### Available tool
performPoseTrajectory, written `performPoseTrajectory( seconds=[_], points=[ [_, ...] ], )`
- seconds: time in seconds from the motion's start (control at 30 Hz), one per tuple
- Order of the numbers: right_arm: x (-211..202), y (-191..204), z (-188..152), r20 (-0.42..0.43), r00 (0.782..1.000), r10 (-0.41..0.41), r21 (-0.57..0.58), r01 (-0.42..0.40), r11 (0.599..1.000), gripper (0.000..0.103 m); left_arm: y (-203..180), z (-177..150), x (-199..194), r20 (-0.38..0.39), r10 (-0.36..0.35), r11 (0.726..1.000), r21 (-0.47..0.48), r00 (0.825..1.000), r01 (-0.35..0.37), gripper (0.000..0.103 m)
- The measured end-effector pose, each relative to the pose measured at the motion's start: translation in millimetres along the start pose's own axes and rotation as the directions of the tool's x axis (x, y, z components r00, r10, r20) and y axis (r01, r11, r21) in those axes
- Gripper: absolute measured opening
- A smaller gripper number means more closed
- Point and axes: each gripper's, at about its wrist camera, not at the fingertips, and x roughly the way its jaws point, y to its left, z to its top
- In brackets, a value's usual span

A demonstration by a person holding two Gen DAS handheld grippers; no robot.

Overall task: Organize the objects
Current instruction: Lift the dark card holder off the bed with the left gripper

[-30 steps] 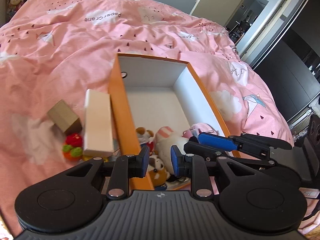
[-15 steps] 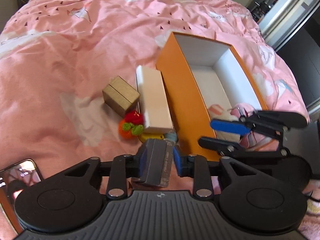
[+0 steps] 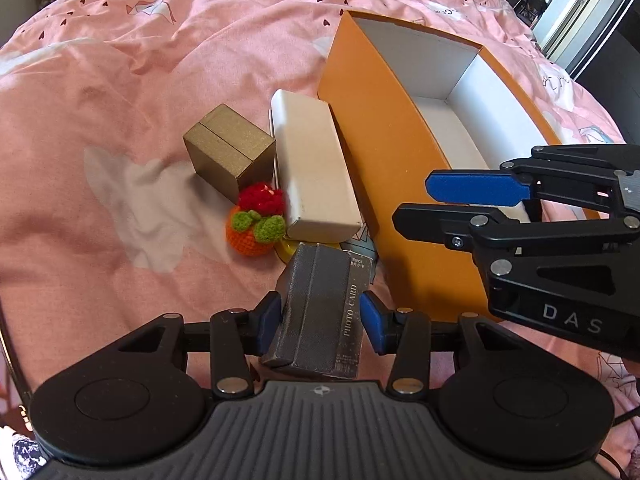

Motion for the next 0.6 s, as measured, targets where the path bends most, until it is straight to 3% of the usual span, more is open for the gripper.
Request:
performPoseTrajectory(
  seconds=[0.33,0.6],
  points=[
    [6.0,3.7,-2.0,-0.013,1.0,-0.009,0.058,0.009,0.998,0.032,7.6,-5.6,2.8,0.009,0.0,0.999,-0.047,1.0,0.0,0.043],
    [2.7,14.7,2.2,-0.006,0.999,-0.036,0.137,0.036,0.99,0.034,27.1,-15.2,-21.9,0.057,0.074,0.989,-0.136,0.996,-0.065,0.037]
  ],
)
